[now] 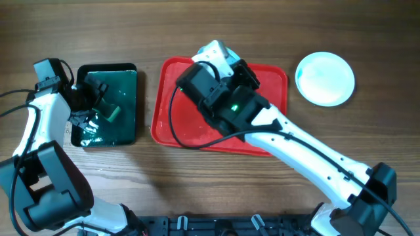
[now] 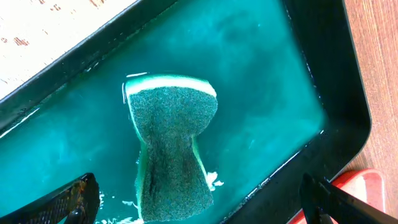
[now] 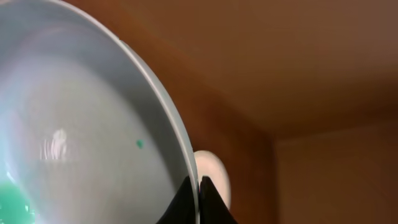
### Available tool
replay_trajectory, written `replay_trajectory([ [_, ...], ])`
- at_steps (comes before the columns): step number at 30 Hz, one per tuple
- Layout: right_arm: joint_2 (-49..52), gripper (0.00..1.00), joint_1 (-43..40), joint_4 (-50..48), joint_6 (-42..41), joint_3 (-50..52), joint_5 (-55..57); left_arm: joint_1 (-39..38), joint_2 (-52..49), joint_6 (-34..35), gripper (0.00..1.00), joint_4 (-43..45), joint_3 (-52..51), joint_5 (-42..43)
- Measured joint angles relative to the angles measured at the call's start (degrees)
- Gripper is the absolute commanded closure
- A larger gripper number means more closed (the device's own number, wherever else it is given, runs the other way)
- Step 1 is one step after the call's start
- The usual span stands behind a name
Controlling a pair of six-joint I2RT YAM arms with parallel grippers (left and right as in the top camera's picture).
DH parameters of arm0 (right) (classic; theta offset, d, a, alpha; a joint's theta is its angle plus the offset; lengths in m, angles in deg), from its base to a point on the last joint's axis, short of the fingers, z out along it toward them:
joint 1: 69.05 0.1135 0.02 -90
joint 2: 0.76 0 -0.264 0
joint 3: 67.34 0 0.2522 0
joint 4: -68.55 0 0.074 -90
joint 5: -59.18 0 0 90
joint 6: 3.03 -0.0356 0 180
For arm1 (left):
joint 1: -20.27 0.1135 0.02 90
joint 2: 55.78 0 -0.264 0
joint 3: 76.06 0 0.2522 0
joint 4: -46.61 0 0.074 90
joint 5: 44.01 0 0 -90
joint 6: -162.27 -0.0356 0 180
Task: Clean dirty plates on tray and stack at the side
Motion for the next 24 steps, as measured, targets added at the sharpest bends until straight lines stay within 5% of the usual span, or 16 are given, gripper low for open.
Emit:
replay_trajectory([
  [9,0.0,0.96,8.6,-25.1,30.9,-0.4,14.8,0.0,0.0,0.0,0.00,0.0,0.0,0.3],
  [12,0.0,0.96,8.3,-24.0,30.0,-0.5,15.1,0.0,0.0,0.0,0.00,0.0,0.0,0.4],
  [15,-0.1,0.96,4.9,-11.3,17.3,-0.9,8.7,0.0,0.0,0.0,0.00,0.0,0.0,0.6],
  [19,-0.2,0.96,-16.3,0.1,-7.3,-0.7,-20.0,0.0,-0.1,0.0,0.00,0.0,0.0,0.6],
  [24,-0.1,0.96,-56.7,3.0,-20.0,0.4,-51.9,0.0,-0.1,0.0,0.00,0.0,0.0,0.6],
])
